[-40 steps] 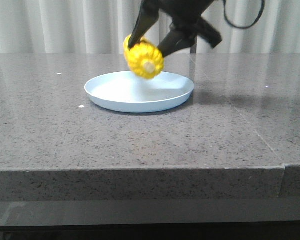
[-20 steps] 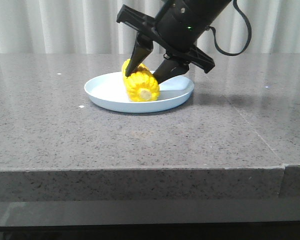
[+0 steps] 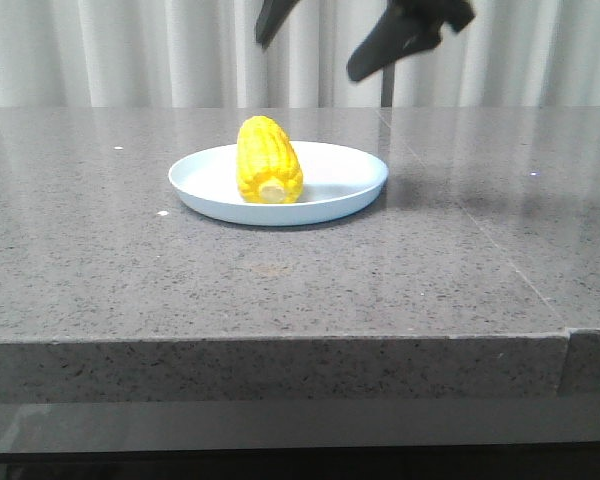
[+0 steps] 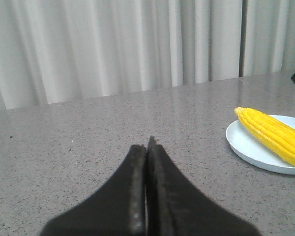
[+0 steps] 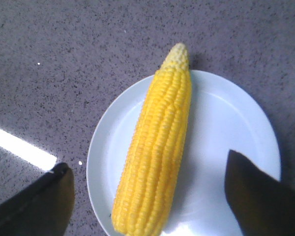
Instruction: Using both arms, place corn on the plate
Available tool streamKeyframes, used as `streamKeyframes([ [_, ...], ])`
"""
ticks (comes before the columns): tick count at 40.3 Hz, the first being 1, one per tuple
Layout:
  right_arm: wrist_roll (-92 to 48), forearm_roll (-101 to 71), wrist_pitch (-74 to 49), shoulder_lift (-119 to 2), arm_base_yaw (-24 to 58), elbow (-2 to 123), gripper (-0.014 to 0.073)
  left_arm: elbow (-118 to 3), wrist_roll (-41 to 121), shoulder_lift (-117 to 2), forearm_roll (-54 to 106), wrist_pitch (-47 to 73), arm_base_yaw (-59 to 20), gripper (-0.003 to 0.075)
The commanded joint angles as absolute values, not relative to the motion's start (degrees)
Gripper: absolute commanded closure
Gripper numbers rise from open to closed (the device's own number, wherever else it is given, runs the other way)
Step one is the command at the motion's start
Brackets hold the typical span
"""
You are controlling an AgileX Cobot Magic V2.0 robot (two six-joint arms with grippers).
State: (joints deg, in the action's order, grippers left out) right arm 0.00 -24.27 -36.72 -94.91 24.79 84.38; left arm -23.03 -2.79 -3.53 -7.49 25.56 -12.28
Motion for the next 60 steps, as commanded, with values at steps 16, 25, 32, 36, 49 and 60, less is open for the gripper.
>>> streamKeyframes([
  [16,-0.6,-19.2,-44.4,-83.9,12.5,85.9,0.0669,-24.4,-2.7,-4.1,-7.4,20.9,-12.2,0.0741],
  [25,-0.6,-13.0,-42.1,-75.7,9.4,79.1,0.0662,-24.4,-2.7,-4.1,-7.4,20.9,-12.2,0.0741],
  [32,-0.6,-9.7,-28.9,-63.5,9.4,63.5,0.0662,-24.4,-2.7,-4.1,-7.4,20.9,-12.2,0.0741],
  [36,-0.6,-7.1,-21.2,-55.3,9.4,53.0,0.0662,-24.4,-2.7,-4.1,-7.4,20.9,-12.2,0.0741],
  [49,-0.6,-2.7,-15.2,-31.6,9.4,28.9,0.0662,-24.4,-2.7,-4.1,-7.4,20.9,-12.2,0.0741],
  [60,-0.6,-2.7,-16.2,-18.3,9.4,22.7,0.0662,-24.4,-2.7,-4.1,-7.4,20.9,-12.2,0.0741],
])
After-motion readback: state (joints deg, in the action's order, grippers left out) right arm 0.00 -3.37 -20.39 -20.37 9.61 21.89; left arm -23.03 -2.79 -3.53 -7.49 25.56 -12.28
